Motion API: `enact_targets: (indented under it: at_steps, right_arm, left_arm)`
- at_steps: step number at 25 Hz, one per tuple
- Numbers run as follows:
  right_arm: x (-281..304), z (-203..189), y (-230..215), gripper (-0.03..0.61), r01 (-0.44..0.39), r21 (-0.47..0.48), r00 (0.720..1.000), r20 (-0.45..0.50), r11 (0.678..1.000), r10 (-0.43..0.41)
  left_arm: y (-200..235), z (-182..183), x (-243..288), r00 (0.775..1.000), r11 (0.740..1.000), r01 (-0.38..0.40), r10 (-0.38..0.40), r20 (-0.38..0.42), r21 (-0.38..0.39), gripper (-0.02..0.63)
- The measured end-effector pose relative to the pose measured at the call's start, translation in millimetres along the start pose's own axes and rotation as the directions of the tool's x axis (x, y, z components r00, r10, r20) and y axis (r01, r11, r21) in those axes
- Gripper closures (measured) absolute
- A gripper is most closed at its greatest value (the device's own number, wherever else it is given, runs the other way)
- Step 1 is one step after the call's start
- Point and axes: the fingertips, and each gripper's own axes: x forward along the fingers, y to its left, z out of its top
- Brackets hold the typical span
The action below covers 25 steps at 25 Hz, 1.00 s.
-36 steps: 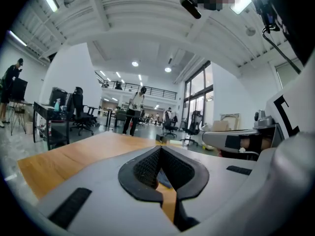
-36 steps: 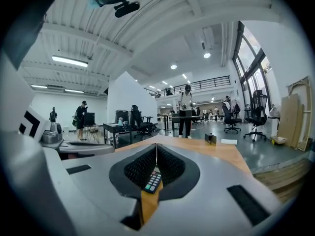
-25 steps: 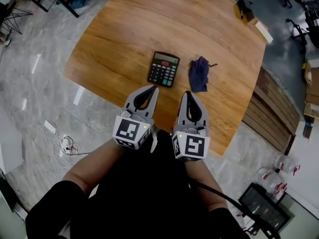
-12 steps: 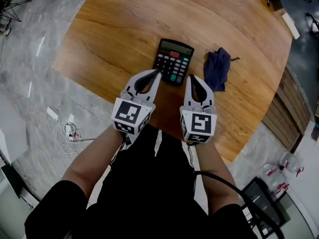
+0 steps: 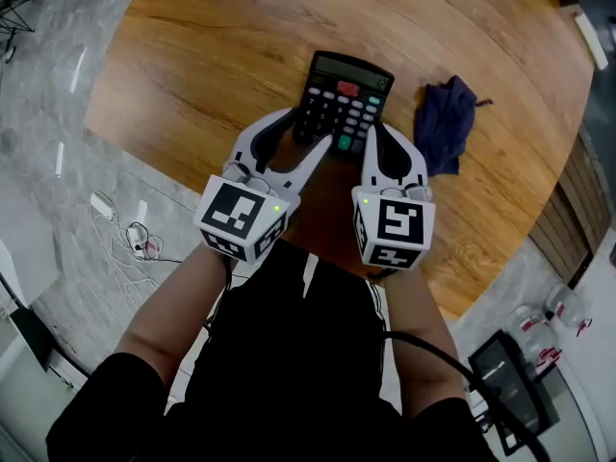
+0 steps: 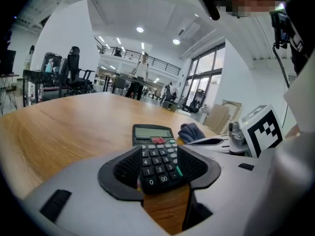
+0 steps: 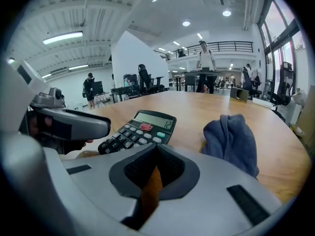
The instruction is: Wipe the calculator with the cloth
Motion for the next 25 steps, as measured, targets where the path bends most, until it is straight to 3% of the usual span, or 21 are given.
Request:
enact_targets:
  at_steps: [3,6,11,15,16,18,25]
  right_arm:
    - [1,-4,0,0.563,0.014,-0.024,0.999,-0.033,1.000,-0.015]
    - [1,-6,-4,0.563,0.026,0.017,0.998,-0.051,1.000,-0.025]
    - [1,-12,-13,0.563,0.042,0.082,0.995,-0.091,0.996,-0.035]
    - [0,-11,-12,0.563,0.042,0.077,0.996,-0.080,0.996,-0.036]
    - [0,-11,-12,0.563,0.044,0.077,0.996,-0.080,0.996,-0.038]
    - [0,-12,-12,0.563,0.050,0.075,0.996,-0.082,0.996,-0.044]
    - [-8,-7,-19,0.561,0.078,0.114,0.997,-0.017,0.990,-0.076]
  left_arm:
    - [8,3,2,1.000,1.000,-0.002,0.002,0.002,-0.022,0.371]
    - [12,4,3,1.000,0.998,0.016,-0.016,-0.003,-0.067,0.354]
    - [-1,-4,6,0.989,0.974,0.130,-0.139,-0.038,-0.184,0.350]
    - [-17,-11,14,0.978,0.968,0.181,-0.196,-0.074,-0.173,0.351]
    - [-18,-12,15,0.979,0.971,0.175,-0.189,-0.076,-0.165,0.366]
    - [-16,-11,16,0.982,0.969,0.163,-0.177,-0.062,-0.184,0.467]
    - [-17,-7,14,0.984,0.922,0.176,-0.179,0.024,-0.345,0.526]
